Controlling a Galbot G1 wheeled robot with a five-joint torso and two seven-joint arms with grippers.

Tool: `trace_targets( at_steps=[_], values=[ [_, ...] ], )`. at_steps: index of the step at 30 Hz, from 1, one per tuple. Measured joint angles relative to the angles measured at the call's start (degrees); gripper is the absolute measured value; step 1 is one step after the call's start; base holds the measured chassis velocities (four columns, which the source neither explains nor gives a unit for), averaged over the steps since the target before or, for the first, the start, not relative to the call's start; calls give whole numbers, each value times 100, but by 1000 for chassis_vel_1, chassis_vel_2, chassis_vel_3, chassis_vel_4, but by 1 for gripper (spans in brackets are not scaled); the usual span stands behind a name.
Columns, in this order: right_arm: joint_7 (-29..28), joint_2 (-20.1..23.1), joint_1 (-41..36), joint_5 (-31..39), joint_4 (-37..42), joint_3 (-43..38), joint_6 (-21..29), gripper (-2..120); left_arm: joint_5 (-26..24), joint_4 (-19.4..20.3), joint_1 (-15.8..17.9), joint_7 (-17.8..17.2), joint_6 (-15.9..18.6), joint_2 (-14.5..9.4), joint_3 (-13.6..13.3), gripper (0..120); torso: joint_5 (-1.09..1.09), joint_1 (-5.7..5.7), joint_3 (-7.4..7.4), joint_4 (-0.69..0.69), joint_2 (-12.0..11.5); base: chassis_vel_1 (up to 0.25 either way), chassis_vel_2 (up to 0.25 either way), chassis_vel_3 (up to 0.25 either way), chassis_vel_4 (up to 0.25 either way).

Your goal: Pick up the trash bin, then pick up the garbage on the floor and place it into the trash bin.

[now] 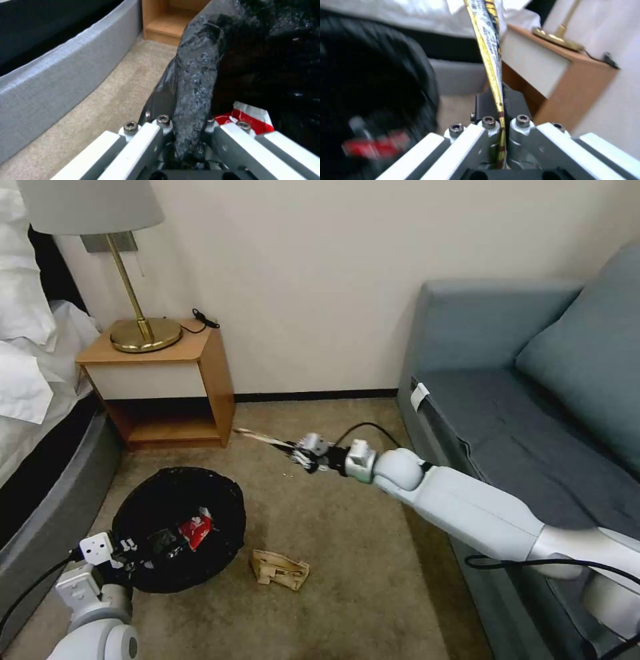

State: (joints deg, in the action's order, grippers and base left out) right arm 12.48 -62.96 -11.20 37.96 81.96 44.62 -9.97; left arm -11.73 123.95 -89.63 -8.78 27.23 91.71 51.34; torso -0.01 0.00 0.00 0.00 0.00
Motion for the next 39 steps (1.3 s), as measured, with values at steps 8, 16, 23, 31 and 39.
trace_targets(
  at_steps=[8,16,23,31,39],
  values=[
    [-745,-803,124,428,261,714,240,0,38,89,17,-6,45,41,-66,1,0,0,0,1,0,0,0,0,0],
    [-863,-913,60,289,159,1059,245,0,38,137,14,-7,56,43,-60,1,0,0,0,-1,0,0,0,0,0],
    [-1404,-1151,-59,116,-3,1313,277,6,70,172,19,-7,55,44,-155,1,1,0,0,0,0,0,0,0,0],
    [-1407,-1176,-64,96,-3,1354,279,33,73,172,22,-7,56,44,-162,1,1,0,0,0,0,0,0,0,0],
    [-1383,-1109,-42,86,34,1272,252,62,87,139,35,-5,57,43,-171,1,1,0,0,0,0,0,0,0,0]
  ],
)
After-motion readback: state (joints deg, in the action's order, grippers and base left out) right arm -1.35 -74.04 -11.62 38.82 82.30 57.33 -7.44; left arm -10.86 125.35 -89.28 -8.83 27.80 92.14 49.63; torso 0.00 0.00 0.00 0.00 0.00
